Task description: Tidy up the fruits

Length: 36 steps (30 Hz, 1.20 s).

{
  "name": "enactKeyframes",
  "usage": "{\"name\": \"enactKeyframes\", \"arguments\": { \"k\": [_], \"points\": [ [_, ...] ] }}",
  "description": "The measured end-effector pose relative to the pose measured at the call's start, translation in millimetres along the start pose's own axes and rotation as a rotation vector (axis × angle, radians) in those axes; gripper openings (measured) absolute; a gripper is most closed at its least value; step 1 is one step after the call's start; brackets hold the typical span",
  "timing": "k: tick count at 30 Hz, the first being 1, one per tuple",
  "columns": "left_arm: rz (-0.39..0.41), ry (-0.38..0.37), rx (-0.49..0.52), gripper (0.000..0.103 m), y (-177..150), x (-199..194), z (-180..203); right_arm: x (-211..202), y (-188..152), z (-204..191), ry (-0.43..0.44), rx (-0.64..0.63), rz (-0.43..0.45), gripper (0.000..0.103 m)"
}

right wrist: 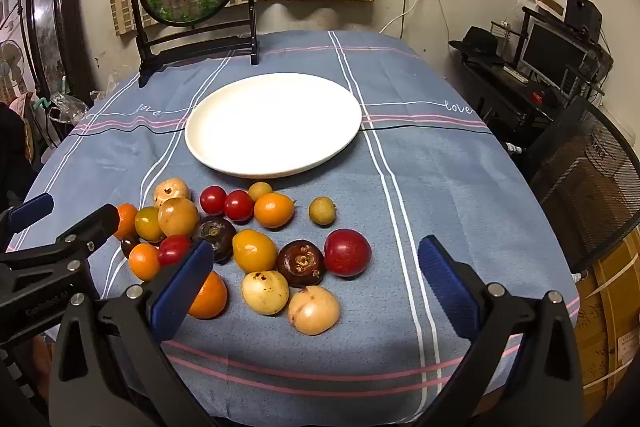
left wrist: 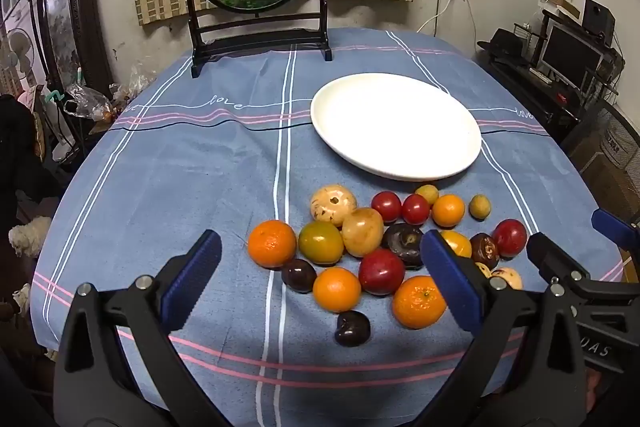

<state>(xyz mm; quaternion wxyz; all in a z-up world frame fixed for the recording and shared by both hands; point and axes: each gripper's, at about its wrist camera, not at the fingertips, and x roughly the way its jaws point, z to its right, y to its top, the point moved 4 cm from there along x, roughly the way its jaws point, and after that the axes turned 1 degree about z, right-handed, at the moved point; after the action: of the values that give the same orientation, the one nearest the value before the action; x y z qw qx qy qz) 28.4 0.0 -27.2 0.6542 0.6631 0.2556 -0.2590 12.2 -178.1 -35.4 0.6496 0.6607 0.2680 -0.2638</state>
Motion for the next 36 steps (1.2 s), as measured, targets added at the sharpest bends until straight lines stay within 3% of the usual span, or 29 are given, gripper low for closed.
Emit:
{"name": "enactKeyframes", "arguments": {
  "k": [36],
  "points": [
    [-0.033,-0.012,0.001,0.101,-2.2,4.0,1.4,-2.8,-0.8,-0.9,0.026,0.003,-0.005,0.102]
  ]
}}
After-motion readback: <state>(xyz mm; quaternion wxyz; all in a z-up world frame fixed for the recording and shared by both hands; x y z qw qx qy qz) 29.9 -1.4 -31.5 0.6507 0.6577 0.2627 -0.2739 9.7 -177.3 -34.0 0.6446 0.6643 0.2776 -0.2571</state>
